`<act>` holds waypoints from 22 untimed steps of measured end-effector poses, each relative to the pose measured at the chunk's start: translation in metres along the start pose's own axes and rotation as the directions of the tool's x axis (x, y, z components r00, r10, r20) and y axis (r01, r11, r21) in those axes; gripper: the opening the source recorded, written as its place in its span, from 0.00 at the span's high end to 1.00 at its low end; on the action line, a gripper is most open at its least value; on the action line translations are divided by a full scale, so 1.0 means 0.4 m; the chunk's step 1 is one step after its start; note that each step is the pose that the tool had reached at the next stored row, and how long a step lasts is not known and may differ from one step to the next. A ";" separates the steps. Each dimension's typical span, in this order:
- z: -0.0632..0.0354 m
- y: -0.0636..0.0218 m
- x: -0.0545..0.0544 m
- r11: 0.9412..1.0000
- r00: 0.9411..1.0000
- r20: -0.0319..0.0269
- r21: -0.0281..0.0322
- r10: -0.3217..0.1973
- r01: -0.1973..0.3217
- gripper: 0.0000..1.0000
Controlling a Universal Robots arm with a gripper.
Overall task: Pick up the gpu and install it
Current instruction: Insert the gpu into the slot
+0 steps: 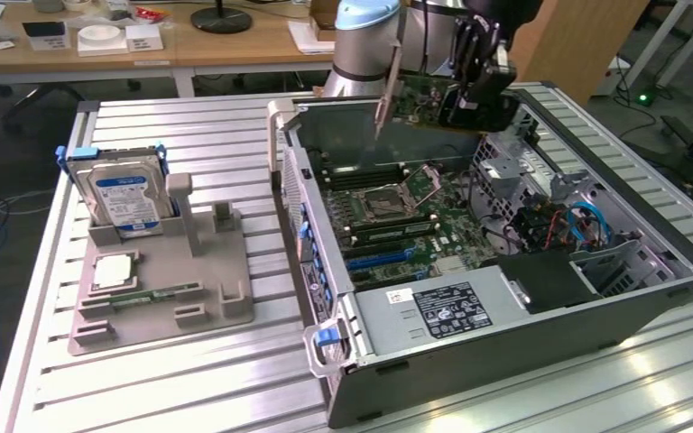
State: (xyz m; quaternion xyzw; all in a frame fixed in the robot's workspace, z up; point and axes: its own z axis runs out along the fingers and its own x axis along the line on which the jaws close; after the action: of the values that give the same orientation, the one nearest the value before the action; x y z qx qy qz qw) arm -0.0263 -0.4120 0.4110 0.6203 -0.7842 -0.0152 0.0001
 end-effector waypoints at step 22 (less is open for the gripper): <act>0.027 -0.001 0.002 0.984 0.987 0.030 0.086 -0.159 0.156 0.72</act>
State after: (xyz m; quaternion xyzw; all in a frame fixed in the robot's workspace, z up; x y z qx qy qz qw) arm -0.0262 -0.4129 0.4002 0.6793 -0.7327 0.0060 -0.0413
